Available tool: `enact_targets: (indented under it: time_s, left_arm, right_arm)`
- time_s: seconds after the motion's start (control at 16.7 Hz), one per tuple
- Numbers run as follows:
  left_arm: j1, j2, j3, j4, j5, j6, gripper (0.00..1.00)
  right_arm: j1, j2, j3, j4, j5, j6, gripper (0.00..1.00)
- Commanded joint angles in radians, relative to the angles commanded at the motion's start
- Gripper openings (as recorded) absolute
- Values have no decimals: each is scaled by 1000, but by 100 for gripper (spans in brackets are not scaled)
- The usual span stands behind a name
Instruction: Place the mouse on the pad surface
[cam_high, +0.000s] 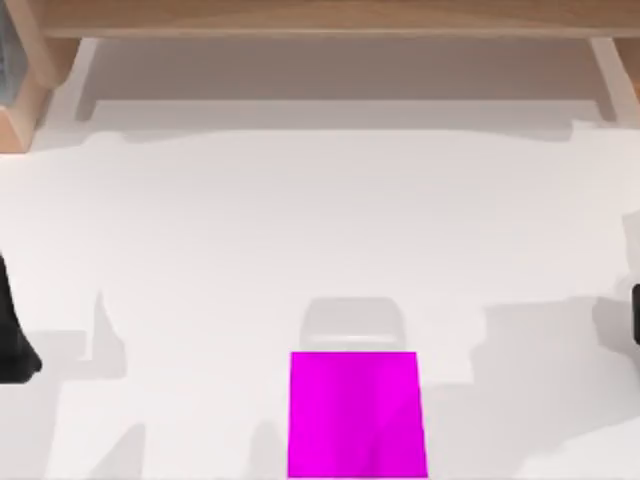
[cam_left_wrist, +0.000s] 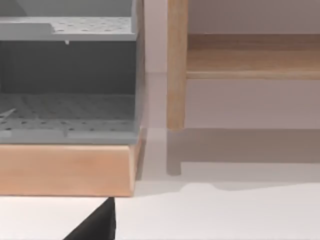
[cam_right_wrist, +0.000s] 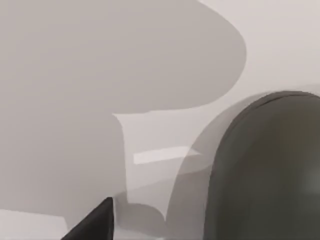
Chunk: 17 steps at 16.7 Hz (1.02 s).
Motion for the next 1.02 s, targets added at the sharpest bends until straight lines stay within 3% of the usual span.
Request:
enact_targets:
  time_s: [0.36, 0.78, 1.02]
  left_arm:
    - [0, 0, 0, 0, 0, 0, 100]
    - [0, 0, 0, 0, 0, 0, 100]
    - [0, 0, 0, 0, 0, 0, 100]
  right_arm:
    - [-2, -65, 54, -82, 1, 0, 0]
    - [-3, -184, 247, -419, 1, -6, 0]
    - [-3, -214, 281, -464, 1, -8, 0]
